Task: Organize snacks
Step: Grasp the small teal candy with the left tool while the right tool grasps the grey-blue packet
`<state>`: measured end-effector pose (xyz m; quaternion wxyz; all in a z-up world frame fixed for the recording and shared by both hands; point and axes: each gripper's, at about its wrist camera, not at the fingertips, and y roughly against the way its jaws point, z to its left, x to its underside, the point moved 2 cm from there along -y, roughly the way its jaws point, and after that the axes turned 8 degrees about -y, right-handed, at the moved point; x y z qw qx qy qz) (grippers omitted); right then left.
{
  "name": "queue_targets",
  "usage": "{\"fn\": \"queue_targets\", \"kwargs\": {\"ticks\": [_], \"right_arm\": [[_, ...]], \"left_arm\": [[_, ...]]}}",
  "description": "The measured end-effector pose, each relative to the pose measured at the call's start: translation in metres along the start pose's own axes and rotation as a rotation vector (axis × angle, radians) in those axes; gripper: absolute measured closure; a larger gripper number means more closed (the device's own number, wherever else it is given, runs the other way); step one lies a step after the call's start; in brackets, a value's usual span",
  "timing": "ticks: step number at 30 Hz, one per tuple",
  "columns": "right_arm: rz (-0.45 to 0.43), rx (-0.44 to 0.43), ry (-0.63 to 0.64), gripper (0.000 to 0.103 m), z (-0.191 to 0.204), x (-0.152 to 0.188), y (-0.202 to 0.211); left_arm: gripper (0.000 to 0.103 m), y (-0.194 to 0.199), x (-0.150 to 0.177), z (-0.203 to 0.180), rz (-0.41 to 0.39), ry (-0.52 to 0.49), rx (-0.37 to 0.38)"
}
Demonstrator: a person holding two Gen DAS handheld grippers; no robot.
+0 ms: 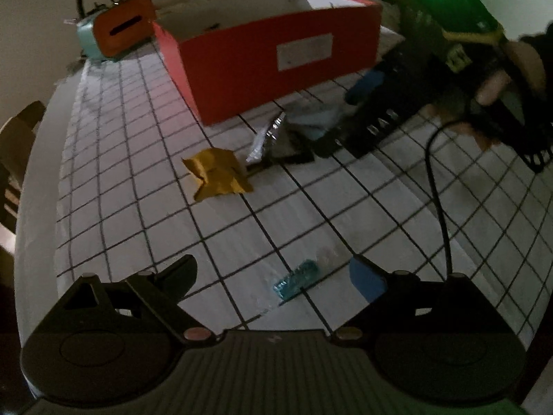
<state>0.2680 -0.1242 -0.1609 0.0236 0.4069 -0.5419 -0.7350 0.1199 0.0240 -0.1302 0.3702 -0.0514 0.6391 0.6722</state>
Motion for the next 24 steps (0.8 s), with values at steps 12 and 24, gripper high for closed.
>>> {"fn": "queue_targets", "kwargs": {"ticks": [12, 24], "right_arm": [[-0.015, -0.018, 0.074, 0.041, 0.004, -0.003, -0.004], [-0.045, 0.017, -0.008, 0.055, 0.002, 0.008, 0.004]], "left_arm": [[0.051, -0.01, 0.0, -0.014, 0.034, -0.092, 0.037], [0.09, -0.006, 0.0, -0.028, 0.034, -0.05, 0.056]]}}
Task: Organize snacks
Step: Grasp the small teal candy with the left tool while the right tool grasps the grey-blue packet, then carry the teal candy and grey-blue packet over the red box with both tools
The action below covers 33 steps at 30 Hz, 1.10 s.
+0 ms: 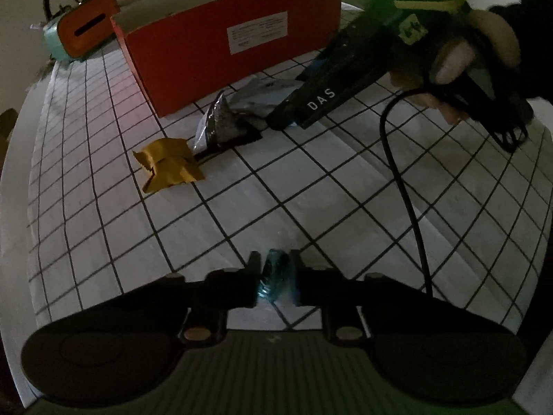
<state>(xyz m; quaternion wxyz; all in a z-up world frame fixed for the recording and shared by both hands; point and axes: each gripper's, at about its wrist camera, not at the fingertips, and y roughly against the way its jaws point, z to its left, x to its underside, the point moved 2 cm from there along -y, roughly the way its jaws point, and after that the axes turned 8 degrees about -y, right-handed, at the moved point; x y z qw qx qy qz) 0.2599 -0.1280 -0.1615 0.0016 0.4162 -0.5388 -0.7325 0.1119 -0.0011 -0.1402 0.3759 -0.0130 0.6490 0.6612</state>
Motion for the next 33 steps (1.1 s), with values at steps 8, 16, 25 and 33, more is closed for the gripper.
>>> {"fn": "queue_targets", "kwargs": {"ticks": [8, 16, 25, 33], "right_arm": [[0.001, 0.003, -0.102, 0.057, -0.003, 0.017, 0.017], [-0.032, -0.01, -0.181, 0.057, -0.005, 0.028, 0.048], [-0.116, -0.008, -0.199, 0.057, -0.009, 0.016, 0.094], [-0.193, 0.006, -0.171, 0.057, -0.014, -0.012, 0.127]], "left_arm": [[0.091, 0.002, 0.002, 0.002, 0.01, 0.117, -0.011], [0.091, 0.013, 0.005, 0.018, -0.011, 0.304, 0.003], [0.091, 0.042, -0.015, 0.03, -0.098, 0.376, -0.017], [0.091, 0.064, -0.055, 0.044, -0.186, 0.373, -0.062]]}}
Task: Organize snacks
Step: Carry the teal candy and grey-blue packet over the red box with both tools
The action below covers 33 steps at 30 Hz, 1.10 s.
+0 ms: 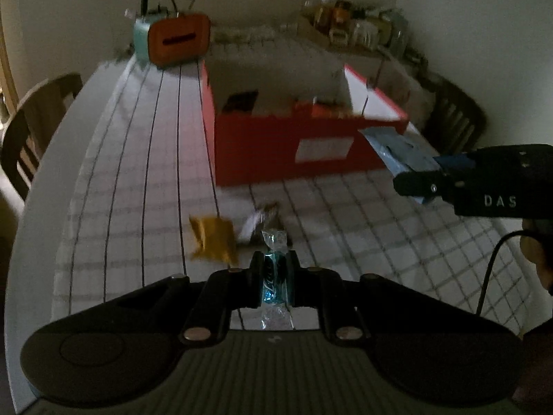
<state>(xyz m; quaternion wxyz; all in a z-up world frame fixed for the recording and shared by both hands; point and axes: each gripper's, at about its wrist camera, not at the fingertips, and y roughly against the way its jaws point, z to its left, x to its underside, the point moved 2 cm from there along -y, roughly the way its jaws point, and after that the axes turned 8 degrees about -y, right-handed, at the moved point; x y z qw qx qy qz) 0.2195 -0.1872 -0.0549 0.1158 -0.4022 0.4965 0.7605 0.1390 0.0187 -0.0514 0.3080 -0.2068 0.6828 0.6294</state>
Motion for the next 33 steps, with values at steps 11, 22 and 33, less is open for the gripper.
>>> {"fn": "queue_targets", "kwargs": {"ticks": [11, 22, 33], "right_arm": [[-0.071, 0.038, 0.034, 0.057, -0.019, -0.055, -0.002], [-0.08, 0.097, 0.061, 0.057, -0.05, -0.102, -0.037], [-0.016, 0.126, 0.068, 0.057, -0.081, -0.13, -0.096]], "left_arm": [[0.091, -0.007, -0.083, -0.007, -0.101, -0.047, -0.048], [0.091, -0.052, -0.148, -0.002, -0.096, -0.05, -0.095], [0.091, -0.116, -0.179, 0.006, -0.008, -0.049, -0.132]]}}
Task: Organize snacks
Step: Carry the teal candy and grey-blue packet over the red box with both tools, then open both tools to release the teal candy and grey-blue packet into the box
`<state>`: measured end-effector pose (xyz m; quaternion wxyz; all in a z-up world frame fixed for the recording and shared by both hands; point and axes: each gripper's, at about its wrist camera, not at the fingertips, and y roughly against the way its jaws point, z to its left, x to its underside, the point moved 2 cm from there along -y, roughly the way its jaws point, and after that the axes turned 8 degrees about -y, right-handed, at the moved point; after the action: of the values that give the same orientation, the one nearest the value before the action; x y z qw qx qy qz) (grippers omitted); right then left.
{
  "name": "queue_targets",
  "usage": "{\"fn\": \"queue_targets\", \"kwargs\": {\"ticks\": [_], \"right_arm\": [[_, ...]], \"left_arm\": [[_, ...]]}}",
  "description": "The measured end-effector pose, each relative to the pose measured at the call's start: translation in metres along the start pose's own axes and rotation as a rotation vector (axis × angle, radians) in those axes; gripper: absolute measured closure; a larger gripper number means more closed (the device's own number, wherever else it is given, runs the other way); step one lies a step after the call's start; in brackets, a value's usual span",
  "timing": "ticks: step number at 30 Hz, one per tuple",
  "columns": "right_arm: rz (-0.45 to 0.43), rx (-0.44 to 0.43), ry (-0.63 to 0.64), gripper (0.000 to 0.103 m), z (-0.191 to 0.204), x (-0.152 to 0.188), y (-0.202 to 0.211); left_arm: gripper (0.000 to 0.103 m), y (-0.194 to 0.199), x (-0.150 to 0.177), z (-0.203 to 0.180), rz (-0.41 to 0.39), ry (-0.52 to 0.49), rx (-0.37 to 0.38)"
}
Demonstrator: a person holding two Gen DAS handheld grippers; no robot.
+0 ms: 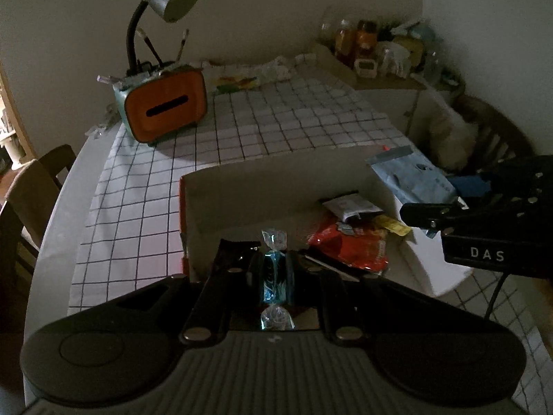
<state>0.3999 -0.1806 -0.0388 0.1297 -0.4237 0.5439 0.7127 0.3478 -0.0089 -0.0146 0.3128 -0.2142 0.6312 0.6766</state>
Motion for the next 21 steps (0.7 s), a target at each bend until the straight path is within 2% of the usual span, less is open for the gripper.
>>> {"fn": "queue_targets", "kwargs": {"ticks": [11, 21], "right_arm": [[0.096, -0.013, 0.03, 0.057, -0.005, -0.006, -0.062], [0.158, -0.031, 0.07, 0.057, 0.003, -0.001, -0.087]], "left_arm": [[0.091, -0.053, -0.004, 0.003, 0.11, 0.005, -0.007], [0.091, -0.076, 0.006, 0.0, 0.182, -0.017, 0.006]]}}
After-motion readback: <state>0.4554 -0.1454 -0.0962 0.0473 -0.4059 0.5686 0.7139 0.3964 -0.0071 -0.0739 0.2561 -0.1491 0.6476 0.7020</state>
